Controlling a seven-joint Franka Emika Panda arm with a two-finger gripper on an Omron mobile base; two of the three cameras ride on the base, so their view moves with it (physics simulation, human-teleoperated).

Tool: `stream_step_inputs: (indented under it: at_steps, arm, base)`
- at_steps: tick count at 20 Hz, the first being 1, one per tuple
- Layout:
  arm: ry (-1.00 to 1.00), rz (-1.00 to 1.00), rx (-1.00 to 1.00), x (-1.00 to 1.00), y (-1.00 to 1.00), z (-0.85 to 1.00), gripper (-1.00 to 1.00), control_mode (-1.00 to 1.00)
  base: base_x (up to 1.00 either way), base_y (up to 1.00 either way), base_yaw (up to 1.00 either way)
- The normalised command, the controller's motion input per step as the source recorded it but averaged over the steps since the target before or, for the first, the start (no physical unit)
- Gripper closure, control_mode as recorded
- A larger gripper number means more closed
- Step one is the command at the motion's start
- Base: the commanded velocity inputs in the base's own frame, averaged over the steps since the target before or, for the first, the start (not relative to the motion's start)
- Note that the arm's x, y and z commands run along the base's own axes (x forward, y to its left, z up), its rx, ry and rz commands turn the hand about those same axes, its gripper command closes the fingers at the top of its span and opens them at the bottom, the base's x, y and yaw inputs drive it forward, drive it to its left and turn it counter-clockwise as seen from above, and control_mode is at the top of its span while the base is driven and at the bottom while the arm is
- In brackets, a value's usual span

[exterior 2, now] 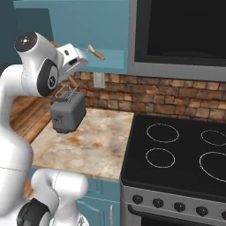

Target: Organize the utensils by type. Pick up the wooden spoons from the counter and place them in the open cabinet. Then pick up the metallic utensils from the counter and place them in the open drawer.

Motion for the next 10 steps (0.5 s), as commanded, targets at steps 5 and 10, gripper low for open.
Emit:
stream_step_inputs:
  at_steps: [5,10]
  arm:
    - [-0.04,0.01,-0.03,0.48,0.00,0.08,1.00,-1.00]
    - [-0.02,0.01,-0.08,0.51,0.00,0.00,1.00,-1.00]
  base:
    - [0.00,0.00,0.00]
    - [0.00,0.00,0.00]
